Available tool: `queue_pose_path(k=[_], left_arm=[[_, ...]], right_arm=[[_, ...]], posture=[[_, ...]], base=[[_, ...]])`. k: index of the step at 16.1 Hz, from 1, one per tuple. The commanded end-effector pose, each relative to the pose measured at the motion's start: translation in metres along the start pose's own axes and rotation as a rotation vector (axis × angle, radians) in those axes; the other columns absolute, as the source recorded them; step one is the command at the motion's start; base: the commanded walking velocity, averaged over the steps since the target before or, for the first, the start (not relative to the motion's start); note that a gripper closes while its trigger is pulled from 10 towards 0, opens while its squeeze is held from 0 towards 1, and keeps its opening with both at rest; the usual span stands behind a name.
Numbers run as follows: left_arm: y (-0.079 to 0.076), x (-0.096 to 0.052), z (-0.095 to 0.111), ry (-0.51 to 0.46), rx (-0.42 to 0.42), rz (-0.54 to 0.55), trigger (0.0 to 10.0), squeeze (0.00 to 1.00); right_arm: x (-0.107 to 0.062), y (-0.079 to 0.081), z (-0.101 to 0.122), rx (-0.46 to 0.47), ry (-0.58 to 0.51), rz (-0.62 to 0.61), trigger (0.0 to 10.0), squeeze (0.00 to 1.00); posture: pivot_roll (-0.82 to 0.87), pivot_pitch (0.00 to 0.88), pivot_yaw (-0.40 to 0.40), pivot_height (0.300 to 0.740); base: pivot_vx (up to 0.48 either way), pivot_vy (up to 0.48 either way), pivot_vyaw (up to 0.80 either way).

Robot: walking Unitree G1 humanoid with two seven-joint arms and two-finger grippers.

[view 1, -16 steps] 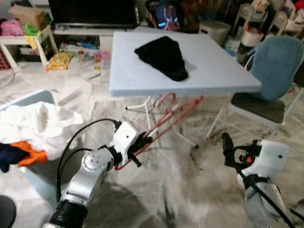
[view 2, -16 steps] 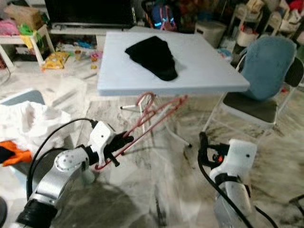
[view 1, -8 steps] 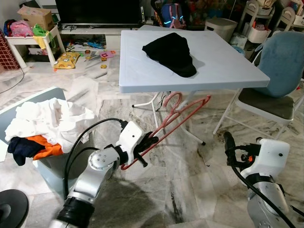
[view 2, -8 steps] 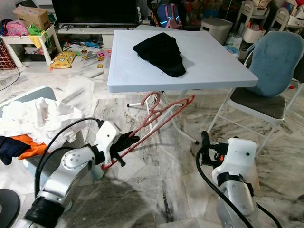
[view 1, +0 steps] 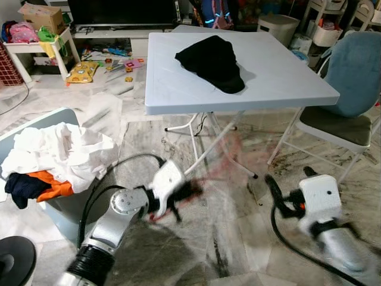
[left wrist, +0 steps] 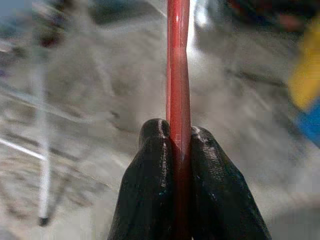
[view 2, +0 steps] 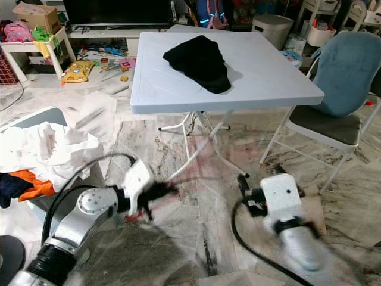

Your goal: Hang hanger

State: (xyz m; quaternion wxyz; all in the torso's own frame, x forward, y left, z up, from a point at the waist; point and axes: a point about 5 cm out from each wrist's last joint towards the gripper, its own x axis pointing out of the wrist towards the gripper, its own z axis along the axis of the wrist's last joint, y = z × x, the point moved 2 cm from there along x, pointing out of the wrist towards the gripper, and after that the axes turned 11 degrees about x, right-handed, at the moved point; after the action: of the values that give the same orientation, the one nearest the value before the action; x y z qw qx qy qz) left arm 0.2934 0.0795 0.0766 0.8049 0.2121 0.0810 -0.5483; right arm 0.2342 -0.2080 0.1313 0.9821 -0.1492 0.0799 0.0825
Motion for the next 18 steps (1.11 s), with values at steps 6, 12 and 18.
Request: queue_pose_path(k=[6,12,18], left_arm=[[0.001,-0.008,-0.005,0.040,0.129,-0.176,10.0,0.00],[-0.013,-0.003,0.002,-0.022,0.170,-0.287,10.0,0.00],[-0.020,-0.003,0.000,-0.025,0.196,-0.335,10.0,0.00]], right_arm=[[-0.030,-0.010,-0.024,-0.282,0.219,0.394,10.0,0.00],[-0.022,-0.004,-0.031,-0.359,0.274,0.574,10.0,0.00],[-0.007,0.011,-0.033,-0.466,0.303,0.751,0.2,0.00]], posture=[[-0.02,0.000,-0.038,0.740],[-0.02,0.000,-0.036,0.740],[-0.02,0.000,-0.037,0.740]], base=[[0.000,0.000,0.00],[0.000,0.000,0.00],[0.000,0.000,0.00]])
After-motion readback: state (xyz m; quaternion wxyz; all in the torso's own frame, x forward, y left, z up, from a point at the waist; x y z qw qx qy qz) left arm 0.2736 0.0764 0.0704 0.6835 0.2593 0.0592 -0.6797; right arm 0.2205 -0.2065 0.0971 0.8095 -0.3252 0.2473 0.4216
